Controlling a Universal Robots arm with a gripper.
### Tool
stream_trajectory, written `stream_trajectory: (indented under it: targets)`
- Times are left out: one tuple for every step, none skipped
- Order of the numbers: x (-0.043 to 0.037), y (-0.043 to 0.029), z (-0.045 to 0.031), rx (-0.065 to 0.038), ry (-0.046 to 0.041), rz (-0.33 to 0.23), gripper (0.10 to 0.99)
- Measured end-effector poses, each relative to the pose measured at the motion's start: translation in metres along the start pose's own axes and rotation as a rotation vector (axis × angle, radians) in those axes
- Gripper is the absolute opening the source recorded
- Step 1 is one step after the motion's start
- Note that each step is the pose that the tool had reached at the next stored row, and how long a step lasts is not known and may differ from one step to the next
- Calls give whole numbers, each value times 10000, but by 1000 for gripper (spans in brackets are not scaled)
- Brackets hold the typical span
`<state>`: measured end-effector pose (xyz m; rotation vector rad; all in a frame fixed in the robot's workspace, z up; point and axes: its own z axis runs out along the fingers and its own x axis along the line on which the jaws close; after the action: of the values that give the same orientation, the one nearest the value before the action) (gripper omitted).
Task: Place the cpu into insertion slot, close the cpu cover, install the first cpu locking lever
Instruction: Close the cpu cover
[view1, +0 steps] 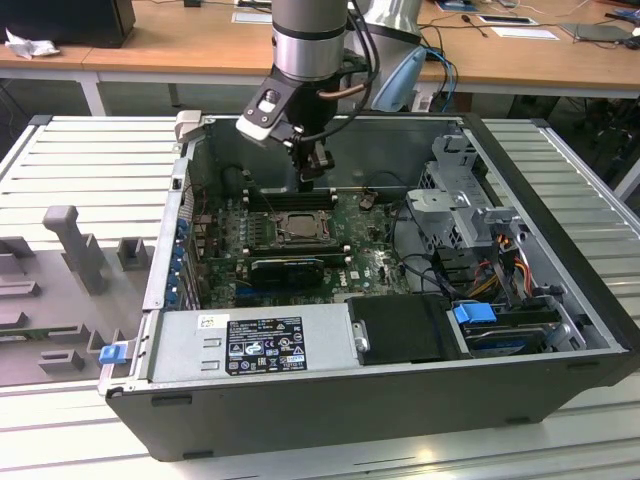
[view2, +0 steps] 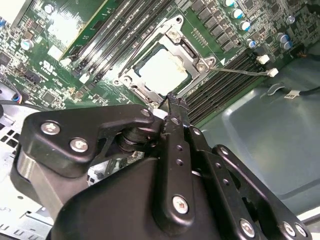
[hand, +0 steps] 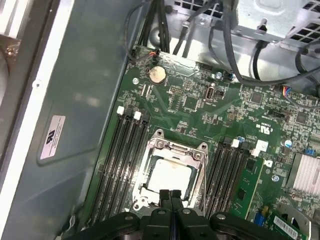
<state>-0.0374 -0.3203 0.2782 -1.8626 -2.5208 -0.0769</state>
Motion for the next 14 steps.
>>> stream_trajectory:
  targets:
    - [0, 0, 0, 3, 3, -86, 106]
    - [0, 0, 0, 6, 7, -181, 106]
    - [0, 0, 0, 9, 9, -259, 106]
    - [0, 0, 0, 13, 13, -359, 106]
    - [0, 0, 0, 15, 15, -439, 106]
    - [0, 0, 0, 18, 19, -521, 106]
    - [0, 0, 0, 20, 22, -593, 106]
    - [0, 0, 0, 24, 24, -694, 106]
    - [0, 0, 0, 27, 28, -780, 106]
    - [0, 0, 0, 42, 43, -1217, 106]
    - [0, 0, 0, 58, 61, -1694, 106]
    - [0, 0, 0, 65, 67, -1889, 106]
    - [0, 0, 0, 70, 72, -2035, 106]
    - [0, 0, 0, 76, 78, -2194, 106]
